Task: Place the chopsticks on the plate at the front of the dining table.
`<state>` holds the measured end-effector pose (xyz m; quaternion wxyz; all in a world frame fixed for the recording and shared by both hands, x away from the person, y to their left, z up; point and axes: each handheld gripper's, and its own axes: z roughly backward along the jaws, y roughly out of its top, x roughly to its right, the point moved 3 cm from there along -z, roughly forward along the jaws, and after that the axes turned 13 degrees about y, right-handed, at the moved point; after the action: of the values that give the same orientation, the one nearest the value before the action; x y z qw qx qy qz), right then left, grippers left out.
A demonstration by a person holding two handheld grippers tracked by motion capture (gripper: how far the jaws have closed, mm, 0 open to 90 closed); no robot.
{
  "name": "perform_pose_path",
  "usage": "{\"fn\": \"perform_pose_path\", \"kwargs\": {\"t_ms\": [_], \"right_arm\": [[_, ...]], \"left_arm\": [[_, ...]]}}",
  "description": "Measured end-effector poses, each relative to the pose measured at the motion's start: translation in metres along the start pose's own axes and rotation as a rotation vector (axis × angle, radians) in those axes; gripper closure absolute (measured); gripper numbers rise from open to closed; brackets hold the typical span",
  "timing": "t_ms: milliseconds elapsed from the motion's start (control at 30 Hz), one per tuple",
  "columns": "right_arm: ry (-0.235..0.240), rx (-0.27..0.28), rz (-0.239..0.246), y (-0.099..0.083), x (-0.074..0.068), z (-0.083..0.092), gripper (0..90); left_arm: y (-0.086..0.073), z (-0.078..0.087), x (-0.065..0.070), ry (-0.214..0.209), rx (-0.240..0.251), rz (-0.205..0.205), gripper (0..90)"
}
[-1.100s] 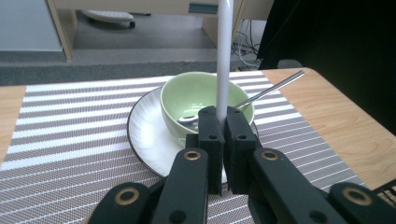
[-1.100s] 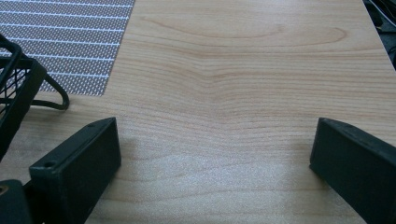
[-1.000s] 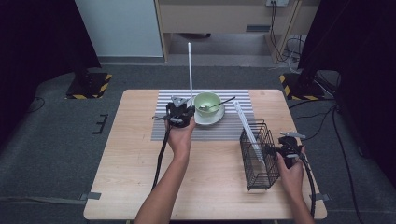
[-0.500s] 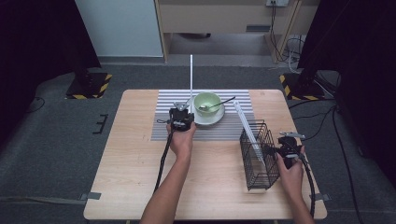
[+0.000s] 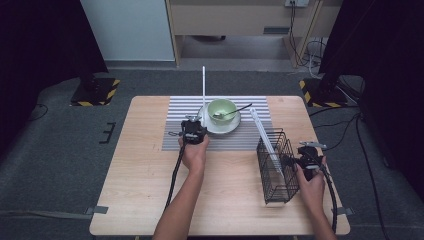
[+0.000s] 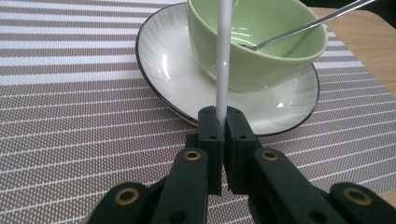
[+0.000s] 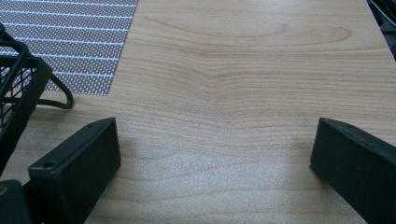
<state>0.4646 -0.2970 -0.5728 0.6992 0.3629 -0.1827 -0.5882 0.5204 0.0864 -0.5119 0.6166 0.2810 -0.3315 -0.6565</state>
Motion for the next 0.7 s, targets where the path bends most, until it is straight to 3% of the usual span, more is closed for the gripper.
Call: {"fn": "perform_pose_path", "kwargs": {"t_ms": [700], "right_arm": [[-0.003,0.001,-0.002,-0.0001,-0.0003,0.0001,1.8]], "left_arm": [[-0.0032,-0.0020,-0.0055,-0.003,-0.027,0.015,86.3]]}}
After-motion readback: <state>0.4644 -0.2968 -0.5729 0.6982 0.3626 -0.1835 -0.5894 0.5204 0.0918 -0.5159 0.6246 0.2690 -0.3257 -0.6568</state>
